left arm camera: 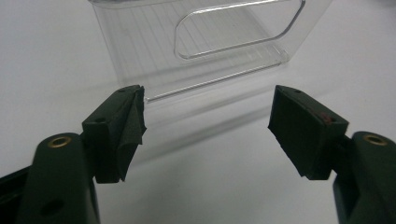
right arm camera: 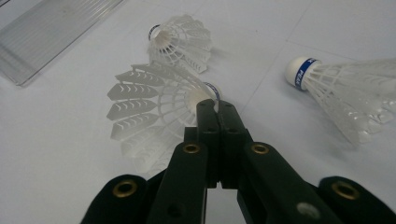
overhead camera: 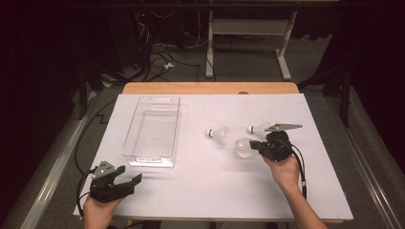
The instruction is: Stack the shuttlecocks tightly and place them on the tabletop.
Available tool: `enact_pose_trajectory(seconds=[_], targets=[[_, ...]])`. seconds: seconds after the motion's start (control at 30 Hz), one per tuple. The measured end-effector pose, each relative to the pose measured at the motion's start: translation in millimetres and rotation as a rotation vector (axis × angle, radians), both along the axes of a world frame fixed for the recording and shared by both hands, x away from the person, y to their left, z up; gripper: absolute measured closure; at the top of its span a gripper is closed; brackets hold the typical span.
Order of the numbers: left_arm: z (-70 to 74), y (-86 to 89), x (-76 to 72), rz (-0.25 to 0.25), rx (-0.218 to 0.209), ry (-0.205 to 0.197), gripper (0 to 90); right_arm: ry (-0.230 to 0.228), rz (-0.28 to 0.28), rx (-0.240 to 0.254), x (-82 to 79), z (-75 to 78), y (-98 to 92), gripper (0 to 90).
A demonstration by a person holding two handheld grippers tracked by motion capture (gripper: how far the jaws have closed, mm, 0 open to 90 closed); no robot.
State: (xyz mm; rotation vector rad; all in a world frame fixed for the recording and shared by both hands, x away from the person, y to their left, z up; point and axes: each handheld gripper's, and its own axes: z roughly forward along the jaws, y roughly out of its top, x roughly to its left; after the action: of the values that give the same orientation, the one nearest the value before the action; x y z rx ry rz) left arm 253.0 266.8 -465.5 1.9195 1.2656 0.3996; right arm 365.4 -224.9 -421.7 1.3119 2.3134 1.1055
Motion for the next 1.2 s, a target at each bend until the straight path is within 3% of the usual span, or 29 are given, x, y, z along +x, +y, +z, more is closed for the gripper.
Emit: enact_pose_trajectory(seconds=[1.2], targets=[[-0.9, -0.4, 1.0, -0.008, 0.000, 0.007, 27.5, 0.024, 0.067, 0.035, 39.6, -4.2, 35.4, 90.0]])
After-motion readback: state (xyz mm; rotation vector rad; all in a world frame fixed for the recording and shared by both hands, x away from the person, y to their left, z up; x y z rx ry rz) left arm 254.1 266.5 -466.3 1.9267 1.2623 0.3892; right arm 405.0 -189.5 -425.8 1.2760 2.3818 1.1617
